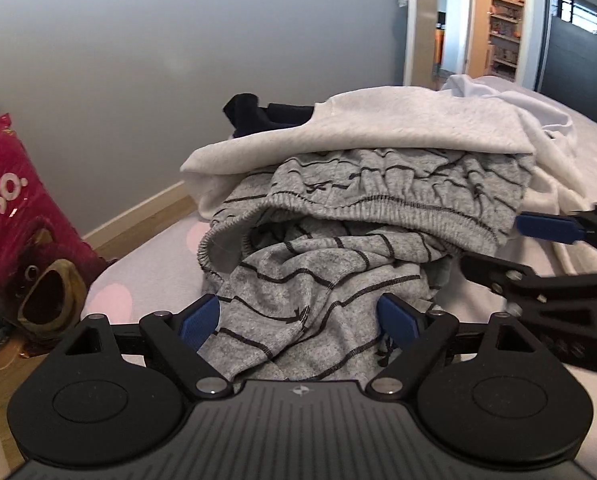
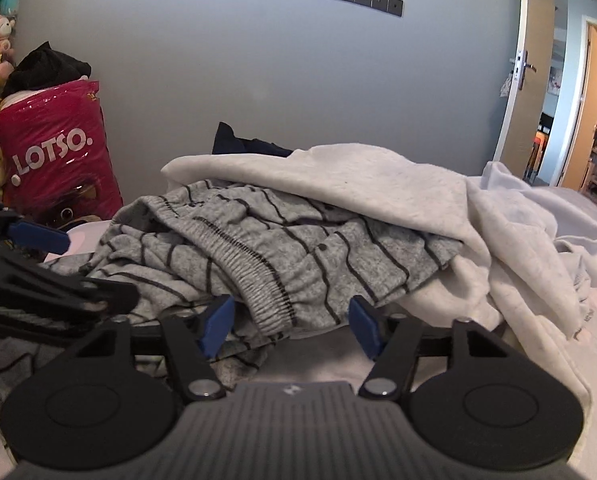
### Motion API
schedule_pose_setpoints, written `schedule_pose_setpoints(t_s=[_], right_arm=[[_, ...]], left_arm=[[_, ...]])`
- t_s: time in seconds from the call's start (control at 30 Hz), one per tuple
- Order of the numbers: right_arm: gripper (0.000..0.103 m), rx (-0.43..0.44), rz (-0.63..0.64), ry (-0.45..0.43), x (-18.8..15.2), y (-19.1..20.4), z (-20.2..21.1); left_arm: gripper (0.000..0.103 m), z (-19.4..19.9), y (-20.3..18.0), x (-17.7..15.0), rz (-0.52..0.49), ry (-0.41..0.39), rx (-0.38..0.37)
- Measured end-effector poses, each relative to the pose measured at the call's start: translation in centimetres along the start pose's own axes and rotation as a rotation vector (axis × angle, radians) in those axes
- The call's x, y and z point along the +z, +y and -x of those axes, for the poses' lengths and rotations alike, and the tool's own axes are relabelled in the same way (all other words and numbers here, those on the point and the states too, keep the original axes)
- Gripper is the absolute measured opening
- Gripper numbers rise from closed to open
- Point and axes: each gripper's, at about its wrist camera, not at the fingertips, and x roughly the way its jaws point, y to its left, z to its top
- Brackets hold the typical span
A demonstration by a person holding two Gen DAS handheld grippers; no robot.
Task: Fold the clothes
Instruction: 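Reach both grippers into the grey striped pants and pinch the waistband, then lift the grey striped pants with both grippers and spread them on the bed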
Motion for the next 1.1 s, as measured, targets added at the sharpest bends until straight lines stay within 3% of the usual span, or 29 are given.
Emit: schedule_pose_setpoints(t_s=[0.07, 0.13, 0.2, 0.27, 0.33, 0.37, 0.57, 0.6, 0.77, 1.03, 1.07, 1.1], right_arm=[[0.064, 0.011, -0.009, 0.01, 0.3, -0.1, -0.6], [0.056, 0.02, 0.015, 0.021, 0.7, 0.3, -1.3], [0.035, 0.016, 0.043, 0.063, 1.2, 0.9, -2.0], [0.025, -0.018, 0.05, 0.075, 1.4, 1.3, -2.0], [0.024, -0.047, 0.027, 0.057, 1.6, 1.3, -1.1], [0.023, -0.057, 0.02, 0.049, 1.6, 1.2, -0.6], [0.021, -0.133, 0.013, 0.001, 1.4, 1.3, 5.5], [0.02, -0.143, 0.003, -0.007, 1.3, 1.3, 6.7], [0.017, -0.199, 0.003, -0.078, 0.5, 1.4, 14.3], [0.016, -0.43, -0.045, -0.154, -1.7, -1.2, 27.2], [0.016, -0.47, -0.053, -0.16, -2.3, -1.8, 28.9], [0.016, -0.507, -0.064, -0.161, -2.8, -2.5, 30.6]], left_arm=[[0.086, 0.3, -0.2, -0.1, -0.02, -0.013, -0.003], [0.083, 0.2, -0.6, -0.1, -0.04, -0.008, -0.012], [0.065, -0.2, -0.6, 0.0, -0.036, 0.011, -0.047], [0.05, -0.4, -0.2, 0.2, -0.001, 0.042, -0.106], [0.038, -0.4, 0.0, 0.5, 0.023, 0.062, -0.131], [0.028, -0.2, -0.1, 0.5, 0.013, 0.059, -0.133], [0.007, 2.0, -1.1, 0.7, -0.039, -0.001, -0.143], [0.0, 2.7, -1.2, 0.8, -0.041, -0.018, -0.153], [0.0, 8.6, -2.8, 0.7, -0.131, -0.167, -0.2], [0.0, 14.6, -5.4, -1.2, -0.265, -0.2, -0.278], [0.002, 15.0, -5.9, -1.4, -0.282, -0.205, -0.29], [0.011, 15.6, -6.4, -1.5, -0.298, -0.21, -0.311]])
